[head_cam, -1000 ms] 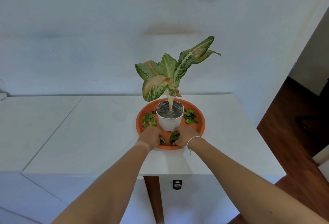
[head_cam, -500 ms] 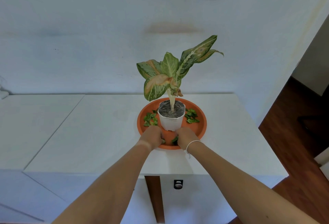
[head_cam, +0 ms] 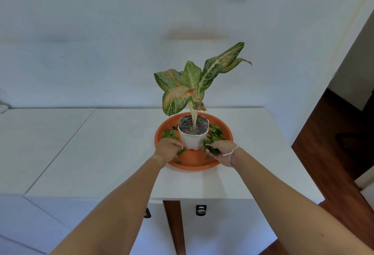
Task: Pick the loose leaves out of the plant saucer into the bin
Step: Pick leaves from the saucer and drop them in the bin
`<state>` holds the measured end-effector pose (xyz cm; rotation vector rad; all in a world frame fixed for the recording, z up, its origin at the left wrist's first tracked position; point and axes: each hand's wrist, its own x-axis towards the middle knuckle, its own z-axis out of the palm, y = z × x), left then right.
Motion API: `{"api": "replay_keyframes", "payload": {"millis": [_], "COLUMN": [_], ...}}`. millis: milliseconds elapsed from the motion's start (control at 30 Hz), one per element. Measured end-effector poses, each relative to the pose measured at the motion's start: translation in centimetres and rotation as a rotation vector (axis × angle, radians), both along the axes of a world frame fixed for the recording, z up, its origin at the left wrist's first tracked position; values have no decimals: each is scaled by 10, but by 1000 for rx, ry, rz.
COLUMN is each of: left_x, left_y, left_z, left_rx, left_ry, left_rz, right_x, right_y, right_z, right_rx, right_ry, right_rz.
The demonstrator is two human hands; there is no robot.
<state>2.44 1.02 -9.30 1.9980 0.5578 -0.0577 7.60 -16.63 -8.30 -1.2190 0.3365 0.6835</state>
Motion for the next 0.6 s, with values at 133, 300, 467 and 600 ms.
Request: {"api": "replay_keyframes", "payload": {"millis": [133, 300, 467, 600], "left_x": [-2, 0, -5, -13], "left_y": [0, 0, -2, -7], "left_z": [4, 5, 9, 15], "left_rx": [-207, -307, -478, -581], "left_ry": [-1, 60, 27, -16], "left_rz": [74, 178, 245, 285], "right_x": [-4, -12, -15, -16], "right_y": [-5, -6, -2, 0], "right_z": [7, 10, 6, 9], "right_rx": [172, 239, 250, 287], "right_ry": [110, 156, 163, 172], "right_rz": [-78, -119, -197, -231]}}
